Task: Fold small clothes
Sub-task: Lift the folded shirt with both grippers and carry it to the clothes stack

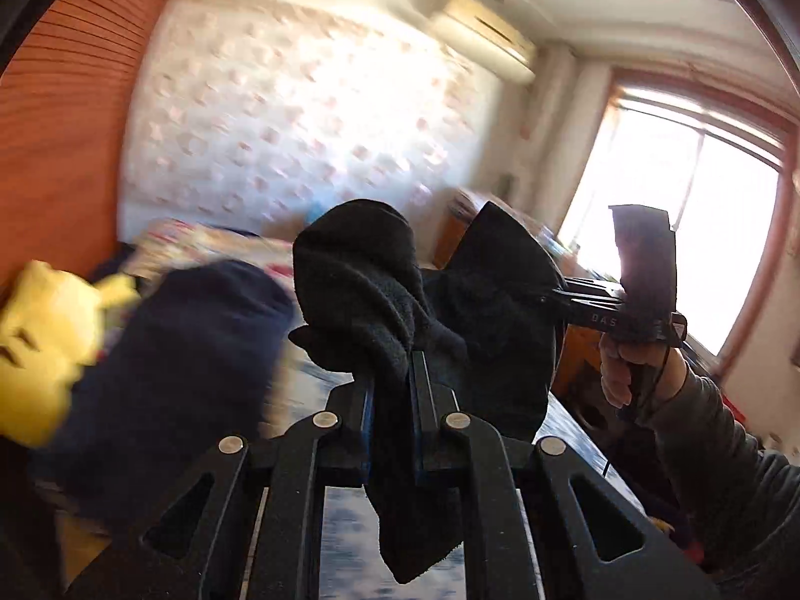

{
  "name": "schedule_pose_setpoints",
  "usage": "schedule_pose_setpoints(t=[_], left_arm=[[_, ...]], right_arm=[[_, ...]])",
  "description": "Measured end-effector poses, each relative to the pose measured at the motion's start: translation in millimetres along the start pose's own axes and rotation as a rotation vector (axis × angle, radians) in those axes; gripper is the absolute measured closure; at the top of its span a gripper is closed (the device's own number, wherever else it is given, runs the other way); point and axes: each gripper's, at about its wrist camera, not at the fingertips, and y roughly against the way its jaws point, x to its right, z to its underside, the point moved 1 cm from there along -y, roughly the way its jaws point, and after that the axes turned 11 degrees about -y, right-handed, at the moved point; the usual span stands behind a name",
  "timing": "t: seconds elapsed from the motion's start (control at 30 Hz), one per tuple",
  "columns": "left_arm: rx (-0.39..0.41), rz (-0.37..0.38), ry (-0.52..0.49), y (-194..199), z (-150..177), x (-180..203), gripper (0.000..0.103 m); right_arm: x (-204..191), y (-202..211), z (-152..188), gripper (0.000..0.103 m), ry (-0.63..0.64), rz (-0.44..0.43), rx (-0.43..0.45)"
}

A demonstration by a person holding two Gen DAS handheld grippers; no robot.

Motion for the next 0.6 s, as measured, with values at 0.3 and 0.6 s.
schedule_pose_setpoints(t=[0.3,0.6], left_arm=[[-0.031,-0.221,0.159,25.1,42.3,-94.9,0.091],[-0.064,-0.222,0.211,19.2,68.6,-105.3,0.091]], right_arm=[[-76.9,-142.4,-85.7,0.084,0.188,-0.131,-0.046],[-73.8,-223.7,-81.8,0.084,0.194,-0.156,-0.114]])
